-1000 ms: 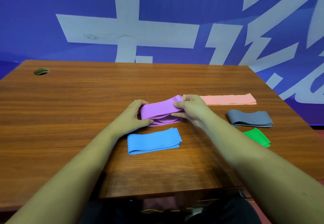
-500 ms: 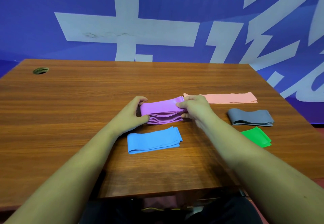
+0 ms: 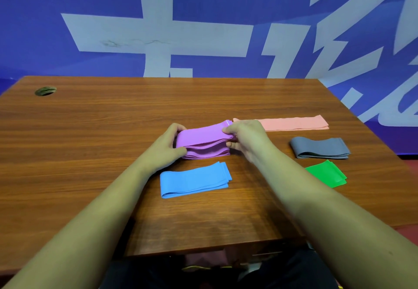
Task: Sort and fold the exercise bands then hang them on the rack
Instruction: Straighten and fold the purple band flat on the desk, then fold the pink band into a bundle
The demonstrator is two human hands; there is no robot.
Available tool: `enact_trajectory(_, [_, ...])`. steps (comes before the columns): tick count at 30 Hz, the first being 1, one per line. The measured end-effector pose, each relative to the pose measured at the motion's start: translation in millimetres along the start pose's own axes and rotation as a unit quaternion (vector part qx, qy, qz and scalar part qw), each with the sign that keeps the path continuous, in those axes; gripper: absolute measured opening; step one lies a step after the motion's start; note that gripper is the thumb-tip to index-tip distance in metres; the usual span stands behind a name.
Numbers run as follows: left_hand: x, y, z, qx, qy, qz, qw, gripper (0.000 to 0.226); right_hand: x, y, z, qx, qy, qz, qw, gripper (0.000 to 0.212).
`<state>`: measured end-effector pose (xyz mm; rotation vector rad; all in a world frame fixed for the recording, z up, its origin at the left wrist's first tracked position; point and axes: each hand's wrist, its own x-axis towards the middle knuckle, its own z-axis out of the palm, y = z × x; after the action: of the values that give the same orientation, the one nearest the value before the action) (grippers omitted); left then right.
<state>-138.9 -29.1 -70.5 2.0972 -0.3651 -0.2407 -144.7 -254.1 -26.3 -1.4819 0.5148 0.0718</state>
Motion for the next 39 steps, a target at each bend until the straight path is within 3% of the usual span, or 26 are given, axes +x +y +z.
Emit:
enact_trajectory(3, [0, -2, 3, 0.007, 0.013, 0.014, 1.000, 0.044, 1, 6, -4, -0.080, 0.021, 0.009, 0.997, 0.014])
enact_trajectory(7, [1, -7, 4, 0.111, 0.007, 0.028, 0.993, 0.052, 5, 14, -10, -0.229, 0.046, -0.040, 0.971, 0.013])
enact_trajectory(11, [-2, -10, -1, 0.129, 0.004, 0.037, 0.991, 0.060, 8, 21, -11, -0.294, 0.059, -0.101, 0.948, 0.026])
enact_trajectory(16, [-4, -12, -3, 0.149, -0.008, 0.065, 0.987, 0.048, 6, 34, -12, -0.418, 0.056, -0.171, 0.890, 0.036])
enact_trajectory(18, [-3, -14, -3, 0.145, 0.000, 0.061, 0.988, 0.047, 4, 37, -12, -0.429, 0.045, -0.193, 0.881, 0.045])
enact_trajectory(23, [-5, -3, -7, 0.158, -0.004, 0.063, 0.985, 0.055, 1, 27, -16, -0.409, 0.030, -0.219, 0.885, 0.041])
enact_trajectory(29, [11, 33, -1, 0.170, 0.082, 0.084, 0.978, 0.038, 1, 3, -39, -0.420, 0.027, -0.262, 0.869, 0.031])
enact_trajectory(32, [33, 57, 13, 0.158, 0.098, 0.080, 0.979, 0.014, 11, -8, -65, -0.468, 0.033, -0.271, 0.840, 0.028])
enact_trajectory(39, [100, 103, 60, 0.147, 0.089, -0.051, 0.984, 0.011, 49, -15, -109, -0.596, -0.021, -0.240, 0.766, 0.042])
